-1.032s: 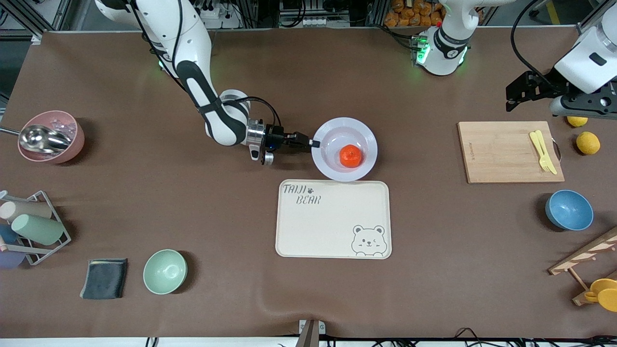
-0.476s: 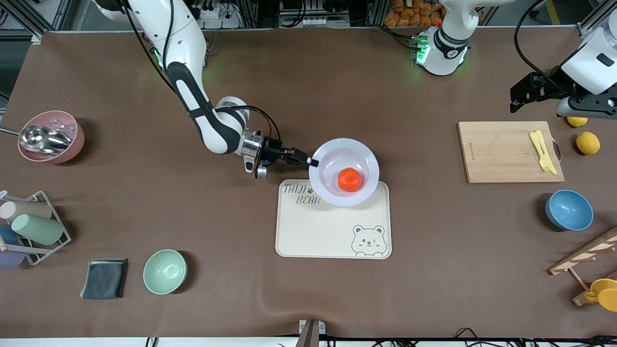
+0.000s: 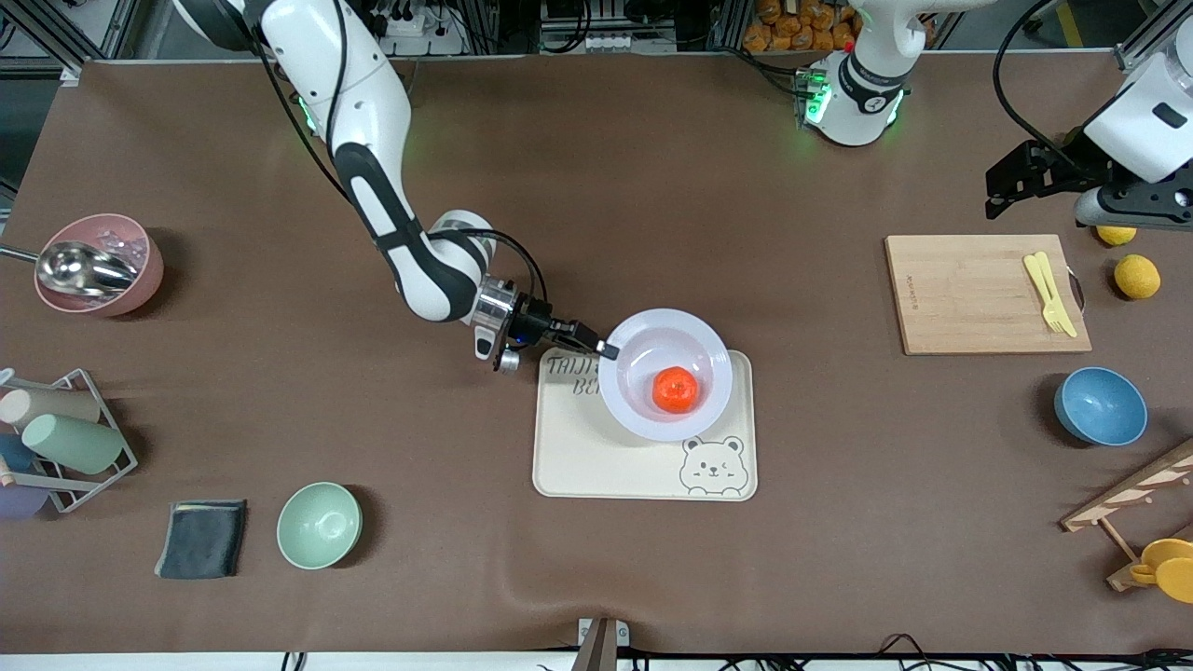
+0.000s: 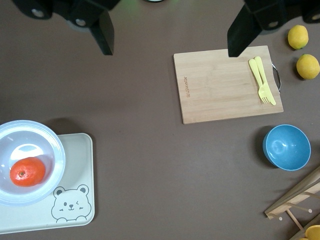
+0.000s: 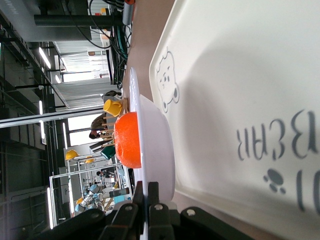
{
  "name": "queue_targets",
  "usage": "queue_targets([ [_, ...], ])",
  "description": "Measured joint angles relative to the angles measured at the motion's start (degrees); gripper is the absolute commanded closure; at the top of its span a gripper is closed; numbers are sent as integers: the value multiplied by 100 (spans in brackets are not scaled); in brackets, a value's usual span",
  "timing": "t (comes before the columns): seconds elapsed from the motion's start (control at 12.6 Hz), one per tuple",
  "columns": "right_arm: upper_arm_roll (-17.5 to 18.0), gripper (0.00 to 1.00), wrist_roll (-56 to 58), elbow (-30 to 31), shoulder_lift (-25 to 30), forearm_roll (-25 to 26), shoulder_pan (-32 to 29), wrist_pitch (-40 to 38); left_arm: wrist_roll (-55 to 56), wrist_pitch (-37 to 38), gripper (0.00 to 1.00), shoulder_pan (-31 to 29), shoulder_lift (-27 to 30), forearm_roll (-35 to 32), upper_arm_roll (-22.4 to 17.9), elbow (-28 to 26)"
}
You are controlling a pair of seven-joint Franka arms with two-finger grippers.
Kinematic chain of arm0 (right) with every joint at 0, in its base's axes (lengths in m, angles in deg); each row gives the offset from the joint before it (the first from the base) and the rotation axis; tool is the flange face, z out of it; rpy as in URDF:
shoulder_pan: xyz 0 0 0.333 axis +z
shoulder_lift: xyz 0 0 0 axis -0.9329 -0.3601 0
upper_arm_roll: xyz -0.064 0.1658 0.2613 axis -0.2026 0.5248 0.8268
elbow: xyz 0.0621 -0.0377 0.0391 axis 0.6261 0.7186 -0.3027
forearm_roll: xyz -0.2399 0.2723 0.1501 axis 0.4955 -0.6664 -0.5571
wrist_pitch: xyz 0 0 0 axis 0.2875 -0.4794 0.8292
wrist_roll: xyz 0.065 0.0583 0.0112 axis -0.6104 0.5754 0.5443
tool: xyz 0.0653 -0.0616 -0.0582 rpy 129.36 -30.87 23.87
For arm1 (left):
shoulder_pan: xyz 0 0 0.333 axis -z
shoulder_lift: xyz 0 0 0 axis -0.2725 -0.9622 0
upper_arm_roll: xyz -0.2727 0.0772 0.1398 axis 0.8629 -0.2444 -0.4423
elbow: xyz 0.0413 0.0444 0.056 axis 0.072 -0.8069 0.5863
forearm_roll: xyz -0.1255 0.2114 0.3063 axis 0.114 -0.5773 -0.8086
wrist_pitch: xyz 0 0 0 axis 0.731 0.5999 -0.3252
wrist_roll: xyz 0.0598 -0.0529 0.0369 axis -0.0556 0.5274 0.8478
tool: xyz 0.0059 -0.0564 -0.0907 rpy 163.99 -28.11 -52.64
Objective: Place orange and plate with both arms
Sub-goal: 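Slide the plate onto the bear tray with the right gripper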
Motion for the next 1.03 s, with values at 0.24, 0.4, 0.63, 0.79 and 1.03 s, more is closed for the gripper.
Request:
queue_targets([
  [0.24, -12, 100, 8, -402, -425, 0, -51, 0, 0, -40, 0, 0, 0, 0, 1, 3],
  [0.4, -63, 100, 17, -550, -598, 0, -55, 4, 0, -71, 0, 3, 0, 0, 9, 3],
  [0.63, -123, 100, 18, -648, -717, 0, -65, -3, 0, -86, 0, 0, 0, 0, 0, 3],
  [0.79, -127, 88, 18, -664, -726, 0, -66, -1, 0, -90, 0, 3, 0, 0, 8, 3],
  [1.03, -133, 59, 15, -723, -734, 0, -67, 173, 0, -108, 0, 9, -6, -57, 21, 3],
])
